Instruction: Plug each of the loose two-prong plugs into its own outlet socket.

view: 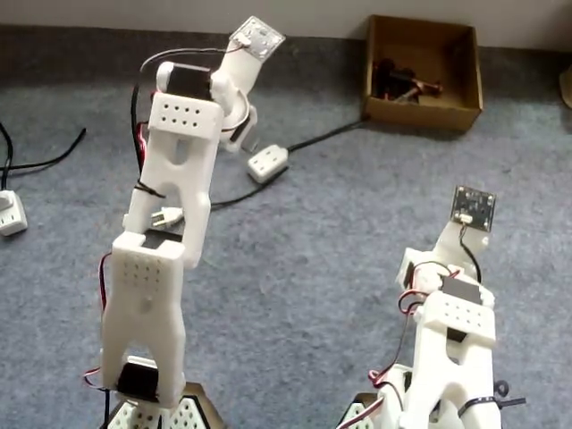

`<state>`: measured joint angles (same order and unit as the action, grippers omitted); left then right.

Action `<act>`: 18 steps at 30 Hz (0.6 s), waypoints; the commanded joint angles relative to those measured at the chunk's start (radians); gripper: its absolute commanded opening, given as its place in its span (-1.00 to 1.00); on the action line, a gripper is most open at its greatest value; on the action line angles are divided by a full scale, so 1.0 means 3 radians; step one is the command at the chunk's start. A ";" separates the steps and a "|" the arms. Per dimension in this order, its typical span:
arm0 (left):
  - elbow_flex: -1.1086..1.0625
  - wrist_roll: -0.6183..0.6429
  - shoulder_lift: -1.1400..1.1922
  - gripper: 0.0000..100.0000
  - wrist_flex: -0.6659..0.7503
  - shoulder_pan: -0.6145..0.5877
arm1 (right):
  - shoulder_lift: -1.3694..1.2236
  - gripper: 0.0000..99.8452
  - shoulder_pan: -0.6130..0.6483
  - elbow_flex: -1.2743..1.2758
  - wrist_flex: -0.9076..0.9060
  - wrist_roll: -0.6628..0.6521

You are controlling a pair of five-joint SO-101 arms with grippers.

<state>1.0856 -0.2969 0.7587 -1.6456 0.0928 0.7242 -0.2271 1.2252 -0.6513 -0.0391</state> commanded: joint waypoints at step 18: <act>0.0033 -0.0450 0.0279 -0.57 0.0460 0.0018 | 0.0095 -0.69 0.0023 0.0008 0.0064 -0.0036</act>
<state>1.0856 -0.3844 0.8554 -1.5228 0.0928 0.7242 -0.2286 1.2252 -0.6513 -0.0391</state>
